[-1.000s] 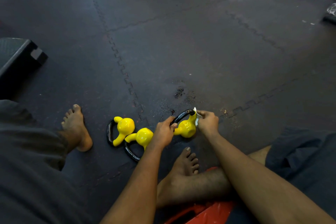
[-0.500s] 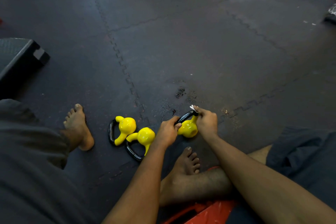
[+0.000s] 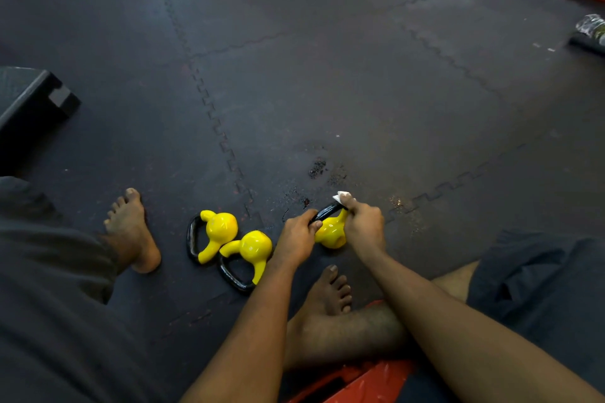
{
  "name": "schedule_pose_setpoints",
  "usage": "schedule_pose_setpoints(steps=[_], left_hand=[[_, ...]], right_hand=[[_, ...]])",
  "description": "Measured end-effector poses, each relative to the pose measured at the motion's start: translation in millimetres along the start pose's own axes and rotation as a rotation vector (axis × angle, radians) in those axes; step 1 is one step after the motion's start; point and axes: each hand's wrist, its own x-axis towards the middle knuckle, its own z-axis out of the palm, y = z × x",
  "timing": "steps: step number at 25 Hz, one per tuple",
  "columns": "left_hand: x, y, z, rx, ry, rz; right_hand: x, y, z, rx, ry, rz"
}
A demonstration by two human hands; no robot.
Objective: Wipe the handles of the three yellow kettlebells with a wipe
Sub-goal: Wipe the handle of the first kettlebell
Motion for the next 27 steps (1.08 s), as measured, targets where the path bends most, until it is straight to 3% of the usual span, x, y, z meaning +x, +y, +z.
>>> schedule_pose_setpoints(steps=[3, 11, 18, 21, 27], left_hand=[[1, -1, 0, -0.029, -0.008, -0.025], [-5, 16, 18, -0.039, -0.106, 0.052], [-7, 9, 9, -0.156, -0.222, -0.012], [-2, -2, 5, -0.211, -0.14, -0.079], [14, -5, -6, -0.152, -0.031, -0.045]], right_hand=[[0, -2, 6, 0.026, -0.015, 0.012], [13, 0, -10, 0.226, 0.037, 0.274], [12, -4, -16, 0.232, -0.005, 0.236], [14, -5, -17, 0.229, -0.037, 0.236], [15, -5, -20, 0.257, -0.204, 0.2]])
